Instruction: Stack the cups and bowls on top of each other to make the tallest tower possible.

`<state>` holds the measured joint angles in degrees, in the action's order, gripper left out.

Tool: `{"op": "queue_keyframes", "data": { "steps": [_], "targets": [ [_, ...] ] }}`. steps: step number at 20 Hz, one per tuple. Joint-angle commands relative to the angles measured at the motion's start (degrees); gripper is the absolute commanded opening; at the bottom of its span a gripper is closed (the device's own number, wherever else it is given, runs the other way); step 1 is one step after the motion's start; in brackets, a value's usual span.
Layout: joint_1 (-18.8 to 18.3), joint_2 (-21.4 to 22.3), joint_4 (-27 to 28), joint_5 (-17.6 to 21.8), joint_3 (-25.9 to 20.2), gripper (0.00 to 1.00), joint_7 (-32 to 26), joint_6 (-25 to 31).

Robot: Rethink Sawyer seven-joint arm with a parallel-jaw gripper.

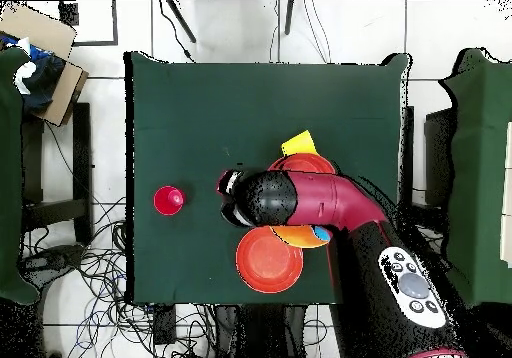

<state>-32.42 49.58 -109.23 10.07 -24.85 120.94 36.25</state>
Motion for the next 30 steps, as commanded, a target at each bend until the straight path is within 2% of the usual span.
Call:
{"op": "queue_keyframes", "data": {
  "steps": [1,9,15,19,22,26,30],
  "targets": [
    [-0.6,-1.4,-5.1,5.0,1.6,1.00,-1.2,-2.5],
    [-0.1,1.5,-7.8,4.2,2.1,1.00,-0.1,-1.7],
    [2.0,5.1,-12.7,2.8,2.2,1.00,2.7,-2.4],
    [2.7,5.4,-12.8,3.5,3.2,1.00,3.3,-2.8],
    [3.7,3.4,-11.0,5.0,4.7,1.00,4.1,-4.5],
    [5.1,-3.0,-6.5,8.0,7.3,1.00,4.2,-8.6],
    [6.5,-6.5,-3.9,9.6,9.8,1.00,5.2,-11.4]
  ]
}}
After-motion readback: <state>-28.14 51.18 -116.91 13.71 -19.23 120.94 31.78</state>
